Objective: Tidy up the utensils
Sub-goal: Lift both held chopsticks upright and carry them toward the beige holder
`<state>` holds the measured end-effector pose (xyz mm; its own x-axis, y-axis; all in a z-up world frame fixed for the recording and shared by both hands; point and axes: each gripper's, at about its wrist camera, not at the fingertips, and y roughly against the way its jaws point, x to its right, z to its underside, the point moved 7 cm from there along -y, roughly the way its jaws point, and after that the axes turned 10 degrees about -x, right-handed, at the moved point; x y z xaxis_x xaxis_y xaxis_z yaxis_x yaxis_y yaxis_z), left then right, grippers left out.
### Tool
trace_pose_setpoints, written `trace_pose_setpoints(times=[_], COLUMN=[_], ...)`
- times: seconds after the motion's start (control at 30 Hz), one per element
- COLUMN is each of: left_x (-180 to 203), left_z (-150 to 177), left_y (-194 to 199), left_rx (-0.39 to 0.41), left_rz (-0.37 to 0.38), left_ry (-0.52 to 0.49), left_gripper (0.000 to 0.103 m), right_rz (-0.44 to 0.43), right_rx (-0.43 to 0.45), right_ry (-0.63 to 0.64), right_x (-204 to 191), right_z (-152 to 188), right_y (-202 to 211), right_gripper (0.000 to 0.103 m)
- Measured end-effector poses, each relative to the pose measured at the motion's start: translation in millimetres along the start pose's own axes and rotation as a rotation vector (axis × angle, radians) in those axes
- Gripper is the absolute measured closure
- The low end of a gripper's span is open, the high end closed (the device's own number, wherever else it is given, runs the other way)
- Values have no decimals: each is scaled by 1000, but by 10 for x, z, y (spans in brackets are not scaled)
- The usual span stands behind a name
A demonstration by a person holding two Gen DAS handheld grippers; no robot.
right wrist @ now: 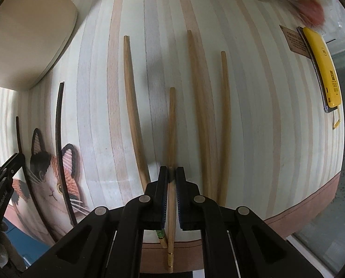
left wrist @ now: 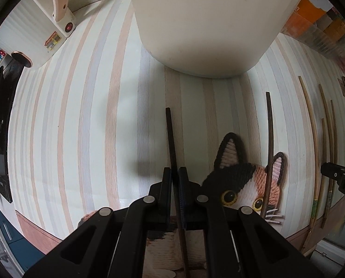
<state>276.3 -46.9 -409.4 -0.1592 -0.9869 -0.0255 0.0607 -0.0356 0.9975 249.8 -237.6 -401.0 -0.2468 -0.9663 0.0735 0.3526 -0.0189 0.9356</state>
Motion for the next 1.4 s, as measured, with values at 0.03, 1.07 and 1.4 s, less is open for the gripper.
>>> trace_pose_setpoints(times=[0.03, 1.07, 1.4], left_x=[5, -366, -571], left_z=[-2, 113, 29], left_y=[2, 1714, 2190], left_rx=[1, 388, 491], left_rz=[-3, 2, 19], left_ry=[0, 109, 145], left_gripper=[99, 101, 101], right_rz=[-2, -89, -156], right_rx=[-2, 498, 610], right_ry=[-2, -7, 52], right_x=[-7, -84, -370], right_z=[-5, 57, 61], right_y=[-1, 1634, 2155], right_gripper=[95, 96, 96])
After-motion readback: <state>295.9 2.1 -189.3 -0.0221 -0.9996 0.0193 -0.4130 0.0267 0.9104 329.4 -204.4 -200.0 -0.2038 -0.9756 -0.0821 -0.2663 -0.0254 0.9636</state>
